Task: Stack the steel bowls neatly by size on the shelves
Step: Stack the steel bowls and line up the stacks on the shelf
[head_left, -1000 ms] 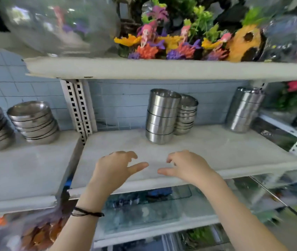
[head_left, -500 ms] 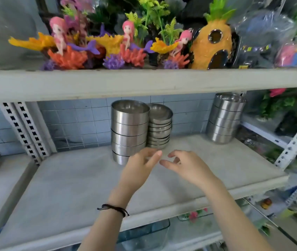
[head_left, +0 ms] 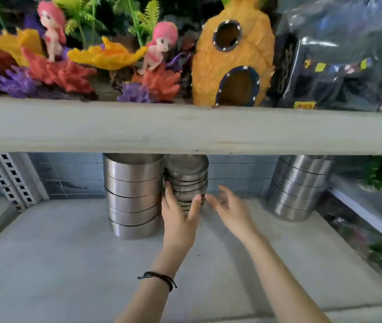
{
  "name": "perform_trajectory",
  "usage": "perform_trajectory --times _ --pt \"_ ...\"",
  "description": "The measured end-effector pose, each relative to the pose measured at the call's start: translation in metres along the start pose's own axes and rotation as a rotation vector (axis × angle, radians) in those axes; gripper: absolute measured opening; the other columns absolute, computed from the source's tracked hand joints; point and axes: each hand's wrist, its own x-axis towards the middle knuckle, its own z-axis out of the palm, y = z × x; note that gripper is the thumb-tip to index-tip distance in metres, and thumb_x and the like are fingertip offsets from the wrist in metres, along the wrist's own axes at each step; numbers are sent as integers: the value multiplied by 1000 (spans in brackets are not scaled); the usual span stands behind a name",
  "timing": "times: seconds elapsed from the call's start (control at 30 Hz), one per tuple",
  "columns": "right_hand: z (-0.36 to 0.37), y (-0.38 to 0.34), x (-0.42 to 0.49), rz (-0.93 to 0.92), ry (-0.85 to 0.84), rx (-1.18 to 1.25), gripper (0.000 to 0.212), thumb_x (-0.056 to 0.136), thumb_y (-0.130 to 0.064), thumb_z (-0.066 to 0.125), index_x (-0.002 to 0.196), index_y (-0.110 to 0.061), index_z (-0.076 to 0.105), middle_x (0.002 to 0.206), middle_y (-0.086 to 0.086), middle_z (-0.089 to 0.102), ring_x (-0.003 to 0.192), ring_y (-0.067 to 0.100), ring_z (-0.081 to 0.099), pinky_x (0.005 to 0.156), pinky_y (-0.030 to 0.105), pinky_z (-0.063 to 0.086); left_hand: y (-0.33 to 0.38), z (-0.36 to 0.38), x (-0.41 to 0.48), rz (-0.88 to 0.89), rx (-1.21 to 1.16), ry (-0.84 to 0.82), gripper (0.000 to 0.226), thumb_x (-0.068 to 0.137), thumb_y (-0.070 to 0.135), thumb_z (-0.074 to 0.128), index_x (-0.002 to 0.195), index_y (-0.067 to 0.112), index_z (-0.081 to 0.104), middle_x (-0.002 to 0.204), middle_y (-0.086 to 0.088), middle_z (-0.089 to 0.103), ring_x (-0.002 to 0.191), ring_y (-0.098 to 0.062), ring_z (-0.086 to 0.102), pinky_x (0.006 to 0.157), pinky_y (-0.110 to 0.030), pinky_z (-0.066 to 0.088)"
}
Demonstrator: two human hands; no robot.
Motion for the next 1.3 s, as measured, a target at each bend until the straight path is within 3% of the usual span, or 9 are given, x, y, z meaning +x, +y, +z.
perform_trajectory --times 0.1,0.3,0.47,0.57,0.77,0.9,1.03,1.13,1.3 --pt "2 9 21 -35 -13 54 72 89 -55 59 148 -20 38 146 4 50 131 19 51 101 27 38 -5 16 7 -27 38 74 105 75 68 48 154 13 7 158 -9 17 146 -18 15 112 -21 11" --pt "14 19 52 -31 -68 177 81 86 -65 57 150 -22 32 145 3 49 128 20 52 89 22 34 -15 34 21 -110 88 144 99 78 64 42 154 15 3 160 -10 13 147 -26 11 116 -33 9" --pt "37 26 65 -33 -95 352 108 61 -80 53 152 -28 26 149 1 46 126 20 54 107 37 42 -19 44 25 -159 -4 176 106 74 70 47 154 21 -1 160 -10 7 147 -23 7 117 -34 10" --pt "47 35 74 -106 -164 404 109 69 -81 58 153 -20 26 148 7 48 130 19 53 111 41 41 -20 46 25 -154 -40 187 113 64 79 40 154 24 0 158 -10 8 146 -20 9 112 -26 11" --pt "46 30 69 -161 -162 419 93 79 -70 53 152 -17 29 141 7 55 126 18 56 108 39 44 -19 50 27 -186 8 215 114 60 80 35 154 25 2 154 -15 16 142 -27 14 113 -37 14" --pt "38 33 62 -174 -110 456 86 80 -64 52 149 -18 33 139 5 56 125 16 56 105 32 46 -18 56 24 -161 42 184 97 82 66 53 154 22 4 154 -15 17 142 -24 13 110 -33 13" --pt "28 40 56 -177 -54 486 64 87 -50 54 142 -22 41 134 -6 58 120 1 57 95 14 45 -23 58 20 -133 51 185 107 62 77 36 151 23 17 149 -12 26 138 -24 20 100 -27 16" --pt "25 46 52 -162 -51 515 59 94 -41 56 146 -21 37 135 -5 57 119 5 57 89 10 46 -26 54 20 -156 16 156 103 64 72 49 151 29 15 149 -9 22 138 -27 21 106 -36 20" --pt "20 45 48 -152 -74 512 46 99 -26 54 140 -31 34 121 -17 55 106 -11 54 77 1 42 -29 46 23 -60 -106 38 107 66 65 55 153 25 8 143 -8 14 126 0 14 105 -15 11"
